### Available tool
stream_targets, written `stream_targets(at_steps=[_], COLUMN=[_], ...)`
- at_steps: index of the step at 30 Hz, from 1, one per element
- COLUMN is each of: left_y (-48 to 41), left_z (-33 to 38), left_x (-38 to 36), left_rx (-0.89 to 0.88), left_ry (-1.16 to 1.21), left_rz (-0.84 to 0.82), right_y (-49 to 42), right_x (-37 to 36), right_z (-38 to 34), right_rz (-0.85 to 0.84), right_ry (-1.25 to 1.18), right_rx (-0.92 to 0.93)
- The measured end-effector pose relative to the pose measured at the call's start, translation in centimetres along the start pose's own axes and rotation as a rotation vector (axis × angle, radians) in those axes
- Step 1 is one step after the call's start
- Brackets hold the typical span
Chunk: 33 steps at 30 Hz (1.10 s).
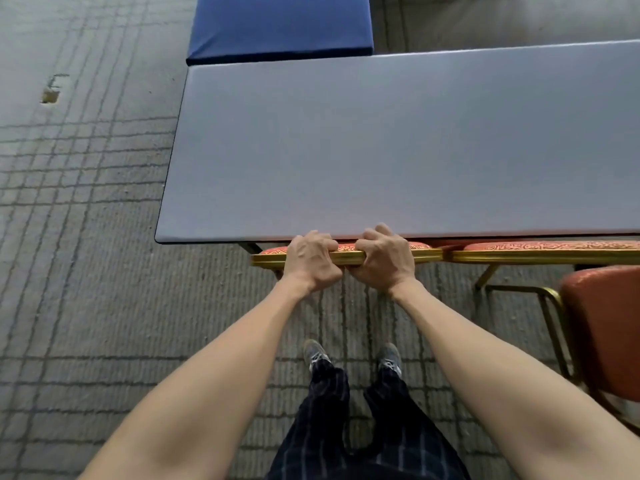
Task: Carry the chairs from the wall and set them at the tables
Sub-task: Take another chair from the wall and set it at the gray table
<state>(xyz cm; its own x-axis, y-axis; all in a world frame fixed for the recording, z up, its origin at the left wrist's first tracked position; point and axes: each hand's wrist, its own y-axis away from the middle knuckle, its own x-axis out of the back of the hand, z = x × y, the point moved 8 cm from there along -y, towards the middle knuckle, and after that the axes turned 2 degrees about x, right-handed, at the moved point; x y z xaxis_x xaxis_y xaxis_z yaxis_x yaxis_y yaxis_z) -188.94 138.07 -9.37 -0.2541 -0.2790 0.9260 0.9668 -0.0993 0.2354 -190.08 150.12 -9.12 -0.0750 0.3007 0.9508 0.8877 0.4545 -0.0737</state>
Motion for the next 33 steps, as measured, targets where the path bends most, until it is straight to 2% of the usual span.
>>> stream_targets(at_steps=[8,12,16,22,28,33], left_y=[3.5,4.9,4.5,2.1,3.5,2.2], left_z=[-5.4,-6.8,-6.4,-6.3,-6.5,-7.1], left_x=[2.0,1.8,1.4,3.8,1.5,1.8], left_rx=[0.086,0.045,-0.011,-0.162,-0.235,-0.169], left_ry=[0.098,0.101,0.045,0.052,0.04,0.02], left_rz=[0.045,0.062,0.072,0.201,0.197,0.108], right_y=[-1.1,-0.4,0.2,-2.4,-0.2,-1.7], right_x=[-0.9,-2.1,-1.9,-0.5,-2.8,-2.9], right_z=[-5.9,-7.6,-6.8,-6.3,-7.0,-6.4], right_rz=[0.079,0.054,0.122,0.219,0.152,0.048], right_ry=[-0.065,-0.068,-0.086,-0.097,-0.095,-0.115], right_rx=[0.069,0.1,0.056,0.049,0.059,0.085])
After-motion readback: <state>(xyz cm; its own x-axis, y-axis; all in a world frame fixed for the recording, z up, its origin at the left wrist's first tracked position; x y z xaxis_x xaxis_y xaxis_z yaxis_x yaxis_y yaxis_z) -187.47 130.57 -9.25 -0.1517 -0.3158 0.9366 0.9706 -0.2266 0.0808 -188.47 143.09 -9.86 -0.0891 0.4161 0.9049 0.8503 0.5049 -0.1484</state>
